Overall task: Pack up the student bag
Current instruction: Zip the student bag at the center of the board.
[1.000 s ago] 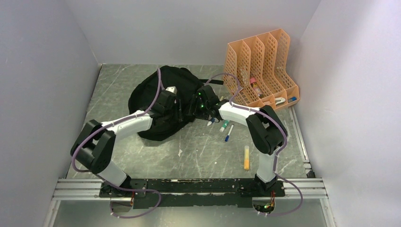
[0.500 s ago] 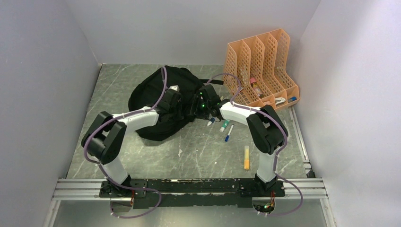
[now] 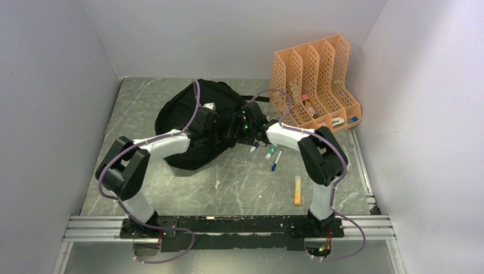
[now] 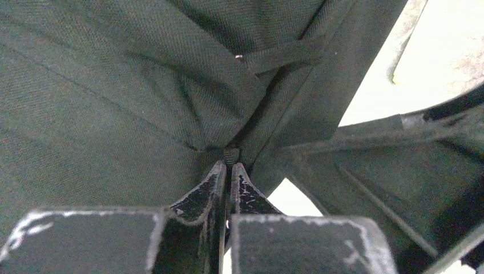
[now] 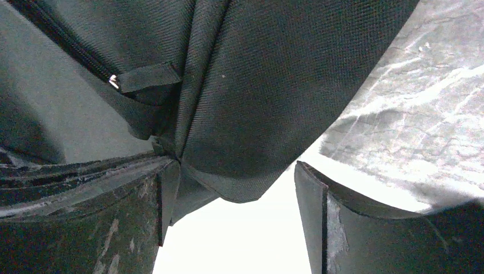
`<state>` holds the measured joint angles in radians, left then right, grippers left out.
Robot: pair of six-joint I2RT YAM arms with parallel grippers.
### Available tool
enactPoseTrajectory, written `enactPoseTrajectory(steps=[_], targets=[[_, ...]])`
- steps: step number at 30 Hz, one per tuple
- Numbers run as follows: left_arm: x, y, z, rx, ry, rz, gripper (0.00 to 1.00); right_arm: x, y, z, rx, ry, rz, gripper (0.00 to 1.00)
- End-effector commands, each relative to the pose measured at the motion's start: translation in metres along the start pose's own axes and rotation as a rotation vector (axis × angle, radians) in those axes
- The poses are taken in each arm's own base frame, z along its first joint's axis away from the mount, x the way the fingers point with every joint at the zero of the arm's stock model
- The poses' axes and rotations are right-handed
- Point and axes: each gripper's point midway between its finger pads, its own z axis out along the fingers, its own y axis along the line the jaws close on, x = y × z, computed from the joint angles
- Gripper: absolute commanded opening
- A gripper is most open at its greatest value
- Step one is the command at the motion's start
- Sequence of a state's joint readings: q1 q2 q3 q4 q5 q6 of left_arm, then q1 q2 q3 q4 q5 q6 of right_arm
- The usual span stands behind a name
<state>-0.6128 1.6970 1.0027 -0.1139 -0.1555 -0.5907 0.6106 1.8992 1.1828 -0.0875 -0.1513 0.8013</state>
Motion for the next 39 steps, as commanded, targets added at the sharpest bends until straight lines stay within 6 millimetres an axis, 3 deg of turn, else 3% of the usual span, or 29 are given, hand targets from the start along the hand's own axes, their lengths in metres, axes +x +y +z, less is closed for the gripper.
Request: enactPoseTrajectory(steps=[1, 5, 10, 18, 25, 33, 39], targets=[[-0.008, -0.010, -0.015, 0.065, -0.049, 0.022, 0.05, 0.000, 0.006, 0.004, -0.044, 0.005, 0.071, 0.78], [-0.002, -0.012, -0.020, 0.099, -0.043, 0.026, 0.05, 0.008, 0.007, 0.017, -0.067, 0.049, 0.108, 0.72], [0.001, -0.002, -0.030, 0.063, -0.040, 0.031, 0.05, 0.003, -0.002, 0.022, -0.049, 0.013, 0.130, 0.39], [0.000, 0.020, -0.058, -0.016, -0.056, 0.036, 0.05, -0.012, -0.026, 0.012, 0.013, -0.052, 0.129, 0.04], [0.004, 0.054, -0.091, -0.155, -0.070, 0.025, 0.05, -0.017, -0.038, 0.010, 0.037, -0.063, 0.117, 0.01], [-0.019, 0.091, -0.140, -0.312, -0.132, -0.001, 0.05, -0.020, -0.045, 0.007, 0.038, -0.069, 0.124, 0.01], [-0.029, 0.132, -0.163, -0.446, -0.136, -0.045, 0.05, -0.022, -0.046, 0.007, 0.043, -0.069, 0.101, 0.01]])
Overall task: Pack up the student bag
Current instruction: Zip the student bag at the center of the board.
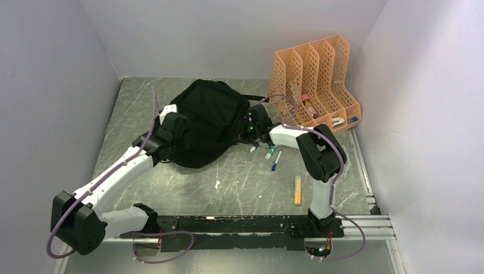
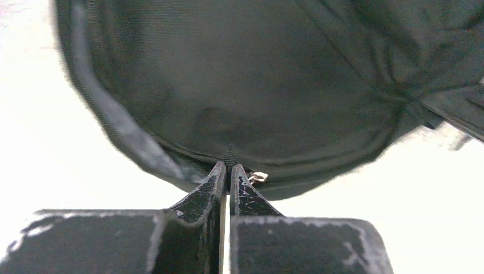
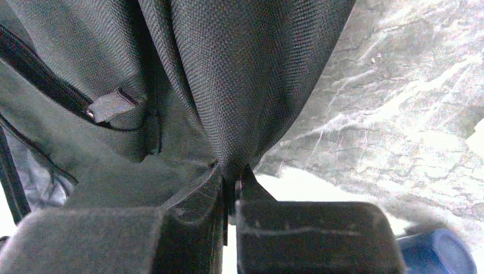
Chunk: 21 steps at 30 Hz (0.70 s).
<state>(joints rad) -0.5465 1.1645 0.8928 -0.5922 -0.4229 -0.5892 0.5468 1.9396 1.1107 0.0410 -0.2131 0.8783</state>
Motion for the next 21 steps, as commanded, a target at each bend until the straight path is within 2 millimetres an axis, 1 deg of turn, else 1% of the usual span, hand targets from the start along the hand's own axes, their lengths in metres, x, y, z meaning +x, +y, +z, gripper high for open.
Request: enactPoseTrajectory(steps=[1, 6, 8, 9, 11, 12, 14, 16, 18, 21], targets=[[-0.019, 0.050, -0.014, -0.177, -0.020, -0.022, 0.05, -0.020, -0.020, -0.007, 0.070, -0.073, -0.023, 0.01], [-0.041, 0.087, -0.024, -0.278, -0.079, -0.095, 0.05, -0.025, -0.022, -0.008, 0.084, -0.083, -0.048, 0.01], [-0.050, 0.093, -0.023, -0.286, -0.099, -0.115, 0.05, -0.026, -0.019, -0.009, 0.076, -0.082, -0.070, 0.02], [-0.054, 0.093, -0.021, -0.275, -0.105, -0.115, 0.05, -0.026, -0.017, -0.010, 0.069, -0.081, -0.088, 0.03], [-0.063, 0.086, -0.016, -0.231, -0.120, -0.110, 0.05, -0.027, -0.015, -0.014, 0.070, -0.076, -0.112, 0.09], [-0.068, 0.080, -0.014, -0.200, -0.133, -0.101, 0.05, -0.027, -0.013, -0.017, 0.063, -0.073, -0.130, 0.14], [-0.074, 0.065, -0.011, -0.120, -0.144, -0.077, 0.05, -0.029, -0.006, -0.025, 0.046, -0.075, -0.169, 0.29], [-0.076, 0.050, -0.010, -0.033, -0.148, -0.058, 0.05, -0.030, 0.003, -0.036, 0.015, -0.086, -0.215, 0.40], [-0.076, 0.039, -0.010, 0.027, -0.146, -0.051, 0.05, -0.031, 0.013, -0.049, -0.014, -0.101, -0.271, 0.46], [-0.073, 0.036, -0.009, 0.048, -0.143, -0.054, 0.05, -0.032, 0.033, -0.068, -0.086, -0.148, -0.376, 0.51]])
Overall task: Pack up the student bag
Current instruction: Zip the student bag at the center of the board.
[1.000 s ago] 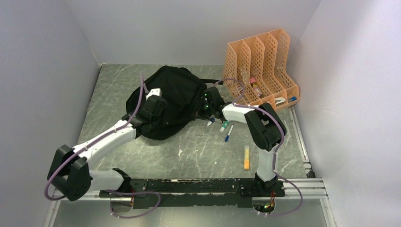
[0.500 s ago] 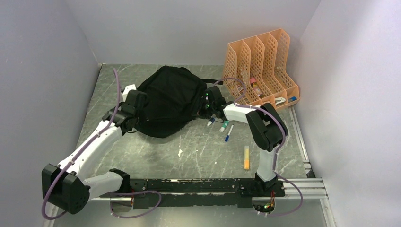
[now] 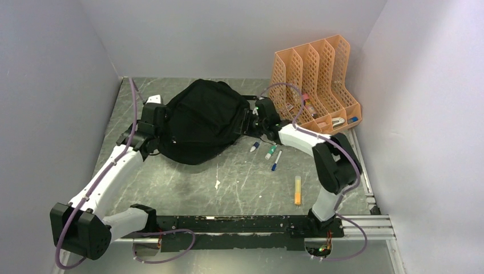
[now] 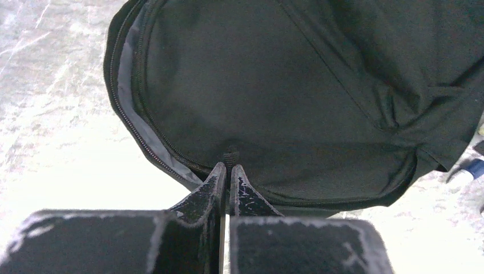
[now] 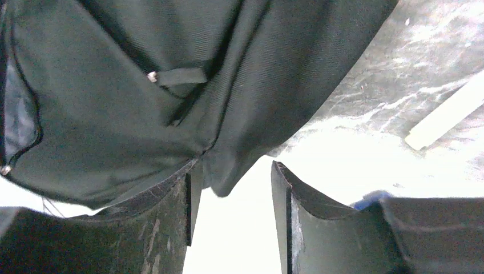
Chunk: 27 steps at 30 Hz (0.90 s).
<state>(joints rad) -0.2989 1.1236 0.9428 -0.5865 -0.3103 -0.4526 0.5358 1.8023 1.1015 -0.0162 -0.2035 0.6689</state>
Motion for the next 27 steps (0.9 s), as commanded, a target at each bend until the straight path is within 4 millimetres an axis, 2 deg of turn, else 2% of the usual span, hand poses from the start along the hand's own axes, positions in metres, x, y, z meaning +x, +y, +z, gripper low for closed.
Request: enactPoseTrajectory(steps=[1, 4, 7, 11, 14, 16, 21, 24, 27], targets=[[-0.025, -0.014, -0.009, 0.092, -0.088, 0.007, 0.05, -0.021, 0.025, -0.035, -0.085, -0.120, -0.193, 0.52], [-0.021, -0.012, -0.009, 0.091, -0.083, 0.000, 0.05, -0.031, 0.062, -0.055, -0.189, -0.237, -0.294, 0.53], [-0.016, -0.009, -0.010, 0.087, -0.078, -0.014, 0.05, -0.020, 0.107, -0.058, -0.308, -0.288, -0.481, 0.53], [-0.010, -0.011, -0.013, 0.108, -0.069, -0.035, 0.05, 0.027, 0.167, -0.054, -0.552, -0.357, -0.857, 0.54], [-0.004, -0.012, -0.014, 0.124, -0.059, -0.044, 0.05, 0.060, 0.195, -0.059, -0.755, -0.458, -1.136, 0.57], [0.000, -0.012, -0.016, 0.133, -0.051, -0.047, 0.05, 0.069, 0.209, -0.057, -0.841, -0.494, -1.213, 0.59], [0.009, -0.012, -0.020, 0.155, -0.037, -0.054, 0.05, 0.083, 0.233, -0.034, -0.941, -0.449, -1.348, 0.63], [0.013, -0.011, -0.021, 0.164, -0.033, -0.057, 0.05, 0.091, 0.237, -0.016, -0.955, -0.415, -1.432, 0.65], [0.015, -0.011, -0.022, 0.169, -0.031, -0.058, 0.05, 0.095, 0.232, 0.003, -0.925, -0.377, -1.472, 0.66]])
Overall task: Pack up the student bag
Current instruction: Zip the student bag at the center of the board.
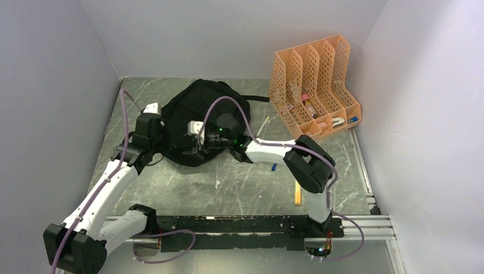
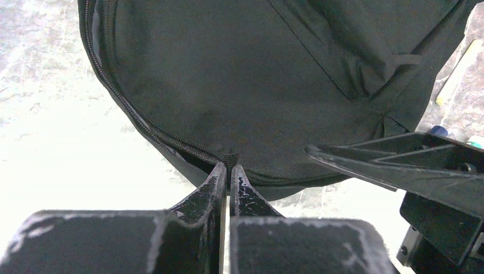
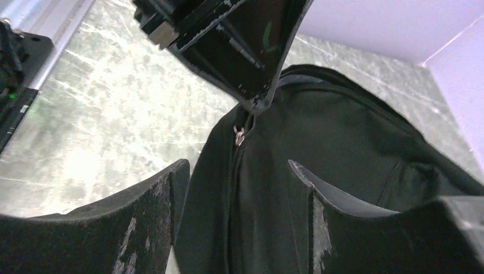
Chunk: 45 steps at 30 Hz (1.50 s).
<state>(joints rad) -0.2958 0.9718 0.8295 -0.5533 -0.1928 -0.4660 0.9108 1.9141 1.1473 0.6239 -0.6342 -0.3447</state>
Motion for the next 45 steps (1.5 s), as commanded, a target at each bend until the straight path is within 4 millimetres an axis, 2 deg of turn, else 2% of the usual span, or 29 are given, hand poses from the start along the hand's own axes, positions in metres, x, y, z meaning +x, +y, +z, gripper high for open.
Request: enactPoseTrajectory(steps=[1, 9, 12, 18, 25, 31, 36, 39, 45], targets=[[-0.003, -0.005, -0.003, 0.039, -0.019, -0.022, 0.05, 0.009, 0.002, 0.016, -0.065, 0.025, -0.140, 0.66], [-0.004, -0.007, -0.002, 0.049, -0.017, -0.019, 0.05, 0.031, 0.005, 0.029, -0.104, 0.096, -0.147, 0.63], [-0.004, -0.008, -0.002, 0.050, -0.017, -0.021, 0.05, 0.037, 0.005, 0.031, -0.094, 0.114, -0.143, 0.58], [-0.004, -0.008, -0.001, 0.048, -0.012, -0.026, 0.05, 0.040, 0.005, 0.030, -0.067, 0.113, -0.107, 0.36], [-0.010, -0.006, -0.002, 0.025, -0.021, -0.025, 0.05, 0.035, 0.011, 0.022, -0.049, 0.086, -0.078, 0.01], [-0.008, 0.012, -0.009, -0.064, -0.017, -0.019, 0.05, 0.032, 0.020, 0.008, -0.042, 0.088, -0.073, 0.00], [-0.009, 0.047, -0.011, -0.265, -0.025, -0.052, 0.05, 0.033, 0.030, -0.007, -0.065, 0.117, -0.096, 0.00], [-0.019, 0.054, -0.009, -0.318, -0.050, -0.067, 0.05, 0.034, 0.038, -0.013, -0.098, 0.133, -0.106, 0.00], [-0.052, 0.064, -0.005, -0.382, -0.110, -0.073, 0.05, 0.044, 0.056, -0.025, -0.163, 0.173, -0.109, 0.00]])
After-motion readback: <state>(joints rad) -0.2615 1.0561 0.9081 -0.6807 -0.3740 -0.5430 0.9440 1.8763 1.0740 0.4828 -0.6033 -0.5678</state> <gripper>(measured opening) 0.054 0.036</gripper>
